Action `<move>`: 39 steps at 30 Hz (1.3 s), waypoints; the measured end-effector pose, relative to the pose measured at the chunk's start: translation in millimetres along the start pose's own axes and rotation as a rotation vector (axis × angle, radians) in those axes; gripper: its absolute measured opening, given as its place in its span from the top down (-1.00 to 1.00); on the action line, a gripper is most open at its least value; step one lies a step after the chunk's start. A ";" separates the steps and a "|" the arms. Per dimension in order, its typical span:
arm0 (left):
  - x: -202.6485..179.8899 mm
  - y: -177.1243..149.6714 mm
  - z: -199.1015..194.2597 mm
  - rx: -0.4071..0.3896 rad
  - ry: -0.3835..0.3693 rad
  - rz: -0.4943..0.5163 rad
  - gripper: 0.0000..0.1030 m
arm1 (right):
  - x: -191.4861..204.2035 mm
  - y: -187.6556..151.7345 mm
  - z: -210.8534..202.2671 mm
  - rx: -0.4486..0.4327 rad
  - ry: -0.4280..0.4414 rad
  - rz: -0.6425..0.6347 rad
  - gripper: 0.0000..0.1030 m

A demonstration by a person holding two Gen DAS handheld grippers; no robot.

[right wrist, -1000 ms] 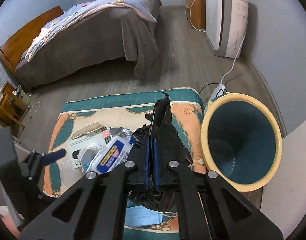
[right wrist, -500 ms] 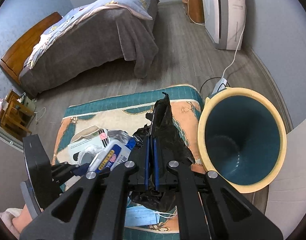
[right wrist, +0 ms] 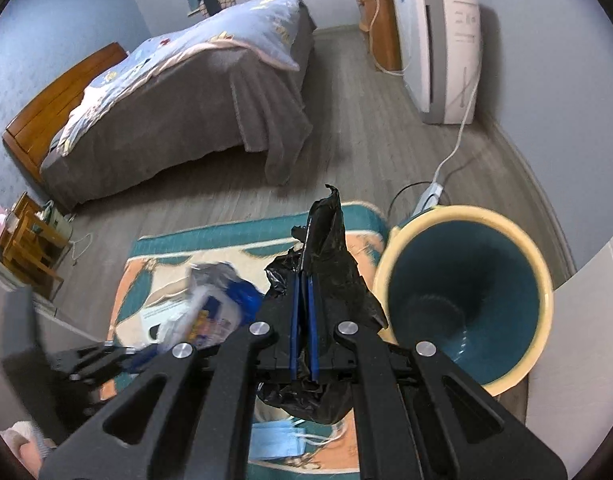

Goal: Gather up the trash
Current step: 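Carry both items over the bin and open both tools to drop them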

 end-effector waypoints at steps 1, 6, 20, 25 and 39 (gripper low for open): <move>-2.4 6.0 -4.3 -0.018 0.009 0.009 0.83 | -5.7 3.5 -0.3 -0.010 -0.013 0.005 0.93; -23.6 45.8 -24.7 -0.121 0.022 0.060 0.83 | -49.1 21.3 -3.3 -0.076 -0.100 0.063 0.93; -100.5 94.7 53.5 -0.058 -0.092 0.140 0.83 | -190.4 19.3 8.3 -0.111 -0.253 0.340 0.93; -118.4 96.2 91.3 -0.006 -0.127 0.145 0.83 | -211.2 11.5 15.0 -0.085 -0.283 0.389 0.93; -147.0 109.8 116.9 -0.036 -0.150 0.195 0.68 | -207.0 15.6 17.3 -0.094 -0.257 0.390 0.84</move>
Point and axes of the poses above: each gripper's, at about its wrist camera, not at the fingertips, and z roughly the way its jaws point, x to its left, y to its top, the point moved 4 cm from there along z, roughly the way its jaws point, and after that the axes turned 6 degrees about z, right-handed, at the moved point
